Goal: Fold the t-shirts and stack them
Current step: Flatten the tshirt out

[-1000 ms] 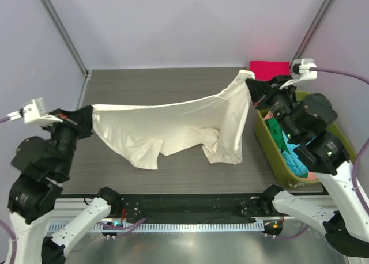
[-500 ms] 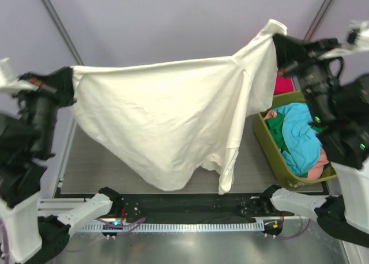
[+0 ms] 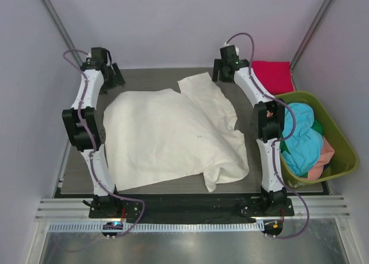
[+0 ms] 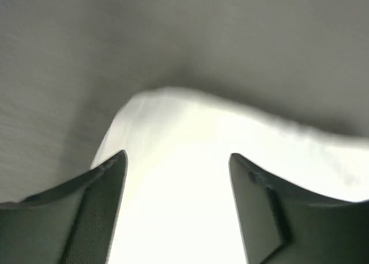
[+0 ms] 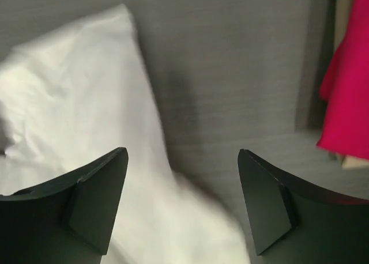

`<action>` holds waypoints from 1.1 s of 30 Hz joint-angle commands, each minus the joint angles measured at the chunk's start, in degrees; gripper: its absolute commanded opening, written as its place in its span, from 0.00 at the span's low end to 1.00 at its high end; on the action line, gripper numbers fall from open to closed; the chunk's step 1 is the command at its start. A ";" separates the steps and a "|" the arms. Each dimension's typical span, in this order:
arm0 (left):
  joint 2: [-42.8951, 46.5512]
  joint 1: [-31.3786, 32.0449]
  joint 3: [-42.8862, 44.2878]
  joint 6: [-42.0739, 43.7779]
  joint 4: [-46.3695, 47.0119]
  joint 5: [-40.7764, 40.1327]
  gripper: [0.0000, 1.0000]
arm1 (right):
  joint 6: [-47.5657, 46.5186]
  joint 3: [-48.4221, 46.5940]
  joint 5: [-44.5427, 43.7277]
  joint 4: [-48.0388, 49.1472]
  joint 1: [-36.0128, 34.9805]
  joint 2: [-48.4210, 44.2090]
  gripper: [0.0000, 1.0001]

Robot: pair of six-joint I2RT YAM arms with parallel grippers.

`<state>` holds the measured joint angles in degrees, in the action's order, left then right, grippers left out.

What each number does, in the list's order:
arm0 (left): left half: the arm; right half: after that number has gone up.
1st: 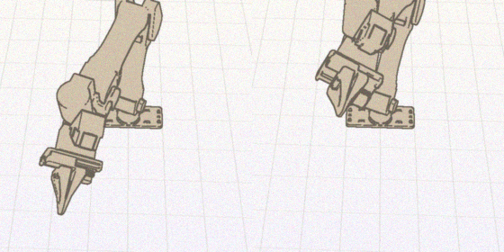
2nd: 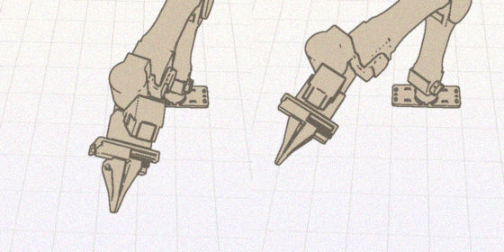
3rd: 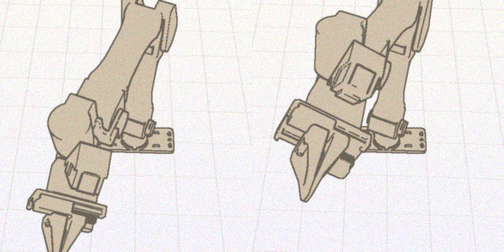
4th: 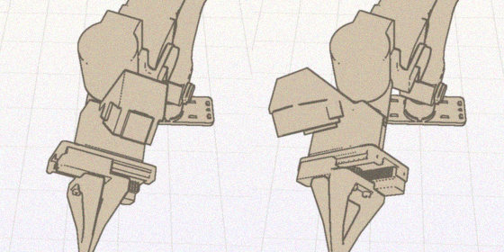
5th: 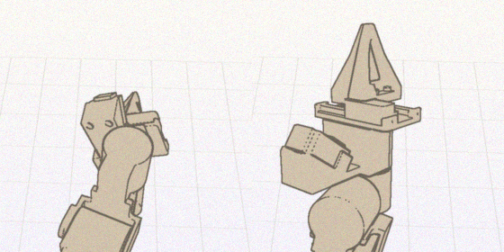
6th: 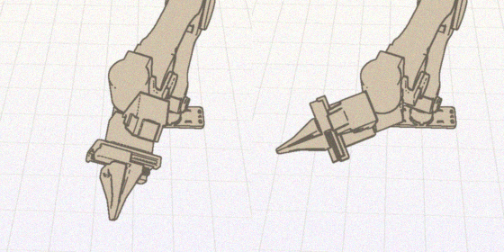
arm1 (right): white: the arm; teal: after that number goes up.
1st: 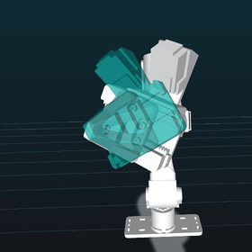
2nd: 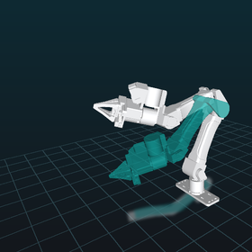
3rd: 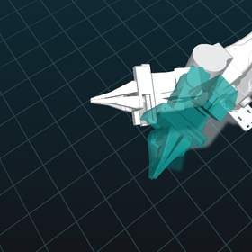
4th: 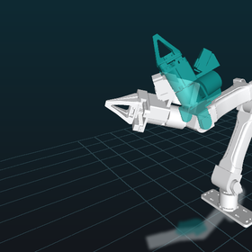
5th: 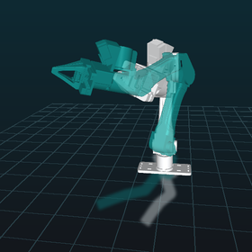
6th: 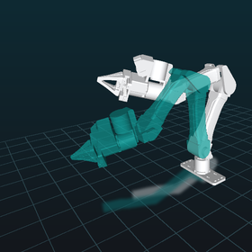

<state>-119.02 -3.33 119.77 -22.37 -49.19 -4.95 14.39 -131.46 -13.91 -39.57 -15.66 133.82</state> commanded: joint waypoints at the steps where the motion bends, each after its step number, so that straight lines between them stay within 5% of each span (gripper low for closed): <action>1: 9.49 0.35 -8.16 -3.01 -1.84 5.83 0.82 | 1.42 6.49 1.34 2.62 -2.79 -18.03 0.84; 2: 12.90 0.43 -10.32 -3.73 -0.48 5.39 0.92 | 1.86 9.96 1.60 4.31 -2.88 -20.24 0.84; 9: 26.79 2.10 -32.11 -11.46 7.24 1.27 0.94 | 7.31 37.29 4.94 16.70 -4.90 -29.40 0.83; 15: 35.52 4.92 -58.63 -19.89 23.84 -0.76 0.92 | 8.90 42.35 10.57 21.03 -5.26 -24.94 0.84; 27: 20.86 3.78 -58.07 -20.26 27.66 0.38 0.90 | 8.37 33.46 12.86 19.01 -3.59 -12.98 0.84; 33: 10.33 -1.23 -50.52 -20.78 26.25 1.87 0.88 | 10.91 28.20 12.50 15.50 -0.52 -4.98 0.84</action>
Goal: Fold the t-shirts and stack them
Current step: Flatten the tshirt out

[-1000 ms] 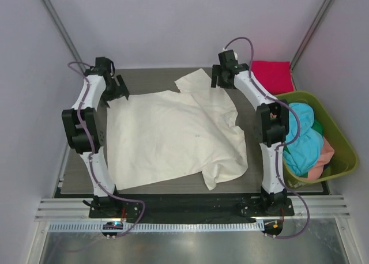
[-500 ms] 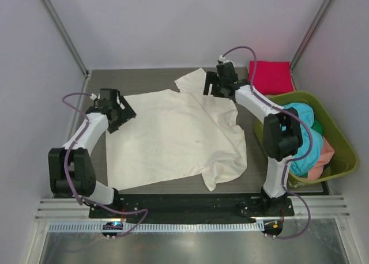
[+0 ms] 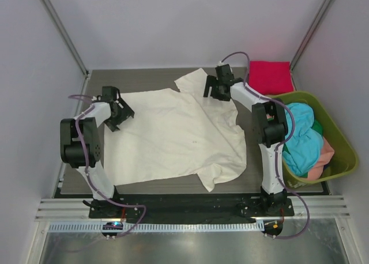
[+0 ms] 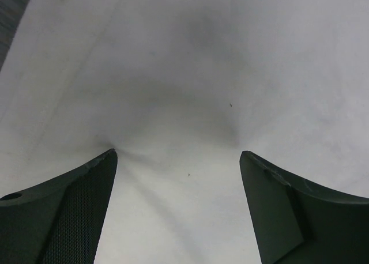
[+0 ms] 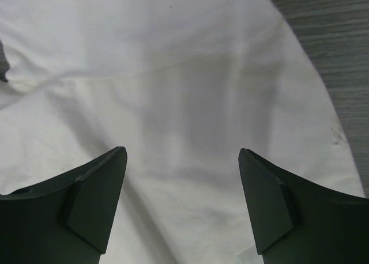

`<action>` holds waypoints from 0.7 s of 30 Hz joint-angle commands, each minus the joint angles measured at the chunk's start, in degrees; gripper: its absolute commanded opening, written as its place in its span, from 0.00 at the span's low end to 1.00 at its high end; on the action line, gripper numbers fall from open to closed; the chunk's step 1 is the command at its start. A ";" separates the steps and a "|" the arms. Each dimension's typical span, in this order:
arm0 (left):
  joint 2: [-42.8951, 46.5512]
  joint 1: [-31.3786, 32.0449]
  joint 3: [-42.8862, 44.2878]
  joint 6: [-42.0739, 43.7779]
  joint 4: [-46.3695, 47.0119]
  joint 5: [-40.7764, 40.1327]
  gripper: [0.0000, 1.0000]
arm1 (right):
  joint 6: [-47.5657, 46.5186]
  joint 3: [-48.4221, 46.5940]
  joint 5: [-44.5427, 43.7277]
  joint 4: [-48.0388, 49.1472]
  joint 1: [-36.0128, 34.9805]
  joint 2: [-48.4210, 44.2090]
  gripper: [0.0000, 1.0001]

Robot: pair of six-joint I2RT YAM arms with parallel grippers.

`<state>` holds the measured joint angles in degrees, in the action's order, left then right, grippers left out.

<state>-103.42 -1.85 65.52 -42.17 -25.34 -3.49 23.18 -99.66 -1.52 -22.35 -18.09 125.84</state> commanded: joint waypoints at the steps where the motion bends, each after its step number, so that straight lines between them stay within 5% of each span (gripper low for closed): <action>1: -6.61 -3.33 5.39 -0.98 1.71 0.50 0.88 | 2.66 -4.40 0.20 -2.26 2.87 3.88 0.84; 11: -29.54 -4.66 45.10 1.21 -15.23 1.90 0.88 | 6.79 -18.27 3.00 -7.27 5.16 14.33 0.86; 16: -39.74 -4.57 72.22 3.05 -22.46 5.50 0.88 | 7.50 -36.72 5.91 -8.15 6.31 23.99 0.86; 19: -42.05 -4.57 81.84 3.68 -26.06 8.31 0.88 | 4.08 -45.70 10.39 -5.52 6.40 26.47 0.87; 21: -36.09 -3.96 79.35 4.20 -25.46 8.15 0.89 | 3.37 -46.68 11.45 -3.67 6.40 24.81 0.88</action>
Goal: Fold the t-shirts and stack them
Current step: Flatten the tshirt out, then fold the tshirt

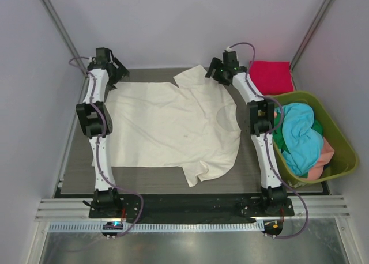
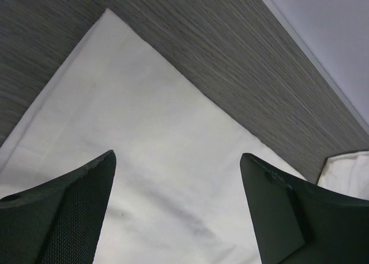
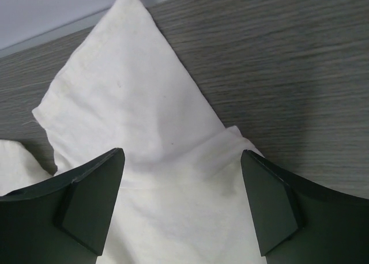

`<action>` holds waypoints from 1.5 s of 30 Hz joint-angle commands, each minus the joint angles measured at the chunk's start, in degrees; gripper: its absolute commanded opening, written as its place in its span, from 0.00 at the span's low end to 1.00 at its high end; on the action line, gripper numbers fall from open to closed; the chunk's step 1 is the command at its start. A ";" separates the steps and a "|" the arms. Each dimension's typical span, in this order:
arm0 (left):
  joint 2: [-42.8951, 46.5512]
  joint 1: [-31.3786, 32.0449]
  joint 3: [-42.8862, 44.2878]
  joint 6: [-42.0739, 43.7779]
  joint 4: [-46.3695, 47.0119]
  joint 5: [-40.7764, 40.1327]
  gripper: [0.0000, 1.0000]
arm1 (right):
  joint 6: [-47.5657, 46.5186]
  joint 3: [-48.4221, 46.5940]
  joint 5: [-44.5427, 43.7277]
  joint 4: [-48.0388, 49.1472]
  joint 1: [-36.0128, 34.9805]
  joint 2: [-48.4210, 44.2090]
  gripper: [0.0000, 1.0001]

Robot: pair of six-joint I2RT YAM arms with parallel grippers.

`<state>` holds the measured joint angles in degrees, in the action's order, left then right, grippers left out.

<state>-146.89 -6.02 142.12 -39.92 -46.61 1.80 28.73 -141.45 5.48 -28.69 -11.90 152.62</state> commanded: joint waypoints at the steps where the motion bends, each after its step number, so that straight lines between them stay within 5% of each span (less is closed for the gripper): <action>1: 10.37 0.48 -3.11 2.56 -3.15 2.51 0.89 | -2.19 -3.76 5.15 3.54 0.30 -5.63 0.89; 8: 44.37 2.94 -33.89 4.68 3.88 -5.75 0.91 | -1.92 17.93 2.36 8.38 -1.37 -26.03 0.90; 13: 69.13 5.14 -62.72 0.20 7.06 -10.32 0.90 | -0.44 46.30 -5.01 7.42 -6.02 -51.67 0.90; 17: 81.65 5.49 -79.70 -0.33 7.94 -9.36 0.90 | 5.62 75.79 -15.75 8.73 -17.59 -71.11 0.92; 22: 94.40 5.49 -93.57 -2.78 5.48 -5.33 0.89 | 17.02 90.80 -23.48 5.23 -33.95 -83.69 0.89; 27: 106.26 5.41 -99.76 -5.33 4.25 -3.73 0.90 | 30.31 101.78 -28.41 2.67 -48.63 -90.38 0.81; 32: 109.18 7.34 -99.50 -6.31 2.58 -2.94 0.88 | 37.97 105.06 -31.04 1.79 -60.68 -89.17 0.76; 45: 109.98 7.43 -100.99 -6.31 3.63 -0.22 0.88 | 39.56 104.71 -39.13 1.00 -63.07 -78.71 0.69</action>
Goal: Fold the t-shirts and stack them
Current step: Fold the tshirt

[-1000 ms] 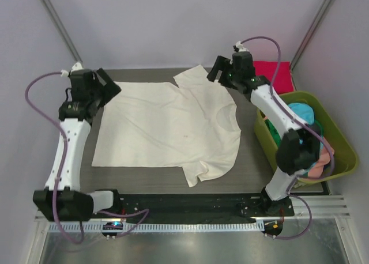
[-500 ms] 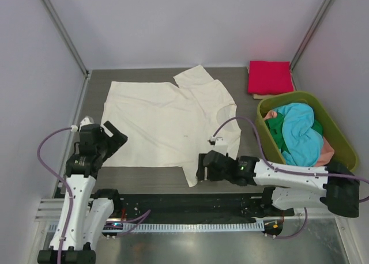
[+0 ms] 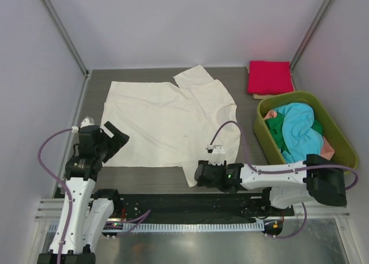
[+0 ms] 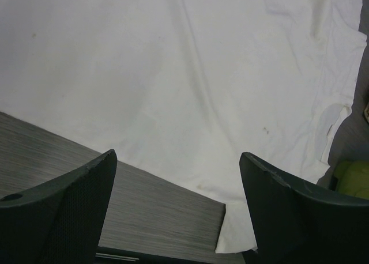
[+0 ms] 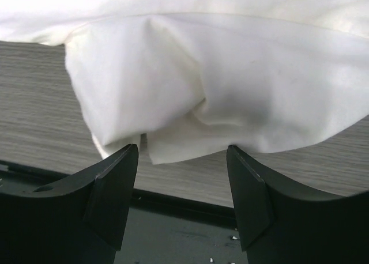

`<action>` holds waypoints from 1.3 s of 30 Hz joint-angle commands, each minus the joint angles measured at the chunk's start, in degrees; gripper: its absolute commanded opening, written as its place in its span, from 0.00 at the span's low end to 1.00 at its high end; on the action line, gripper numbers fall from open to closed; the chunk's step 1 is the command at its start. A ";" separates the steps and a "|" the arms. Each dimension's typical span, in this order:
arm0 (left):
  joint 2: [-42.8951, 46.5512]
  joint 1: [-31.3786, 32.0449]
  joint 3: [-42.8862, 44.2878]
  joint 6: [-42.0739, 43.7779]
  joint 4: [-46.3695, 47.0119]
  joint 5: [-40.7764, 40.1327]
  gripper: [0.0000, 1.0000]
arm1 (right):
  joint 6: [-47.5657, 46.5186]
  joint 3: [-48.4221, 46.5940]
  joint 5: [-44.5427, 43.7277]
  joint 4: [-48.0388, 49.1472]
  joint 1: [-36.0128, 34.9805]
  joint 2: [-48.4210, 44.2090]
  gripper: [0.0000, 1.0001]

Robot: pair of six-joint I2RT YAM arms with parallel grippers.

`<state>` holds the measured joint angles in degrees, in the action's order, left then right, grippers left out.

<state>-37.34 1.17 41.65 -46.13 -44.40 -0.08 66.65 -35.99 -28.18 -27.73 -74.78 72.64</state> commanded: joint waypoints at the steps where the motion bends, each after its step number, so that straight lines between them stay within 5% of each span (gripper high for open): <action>1: 0.60 0.24 -0.69 -0.19 1.77 1.66 0.88 | 1.81 -0.49 -6.43 0.04 -0.10 1.71 0.68; 8: -0.45 0.24 -2.27 -1.94 2.21 -3.87 0.87 | 0.50 -0.93 -7.41 1.44 0.43 6.36 0.55; 11: -0.89 1.11 -2.45 -2.82 1.87 -7.81 0.81 | -1.25 -0.23 -6.10 4.33 1.65 7.69 0.34; 12: -1.15 2.25 -2.10 -3.52 0.91 -9.83 0.80 | -2.74 -0.14 -5.48 4.87 2.18 8.47 0.16; 14: -1.50 6.88 -2.18 -5.97 -0.24 -17.63 0.81 | -3.81 -0.22 -5.47 4.79 3.32 8.22 0.01; 19: -9.74 17.36 -3.42 -9.68 -2.97 -24.09 0.83 | -5.65 -0.22 -9.68 -0.65 7.19 -2.20 0.01; 26: -10.47 25.55 -5.78 -16.88 -7.36 -33.93 0.84 | -12.77 -1.98 -11.55 -6.29 17.03 -19.19 0.01; 30: -13.80 23.62 -6.93 -18.03 -6.84 -32.54 0.87 | -15.85 -2.95 -11.01 -6.38 19.94 -23.59 0.01; 34: -14.69 12.85 -8.59 -15.23 -2.46 -25.35 0.88 | -18.39 -3.56 -12.59 -6.46 20.73 -26.14 0.01; 39: -16.88 8.50 -12.81 -15.13 1.43 -17.59 0.81 | -23.05 -4.79 -12.69 -6.46 26.08 -25.10 0.01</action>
<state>-53.08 10.44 30.20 -61.04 -46.06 -21.78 47.88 -37.85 -37.71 -34.33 -51.31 47.31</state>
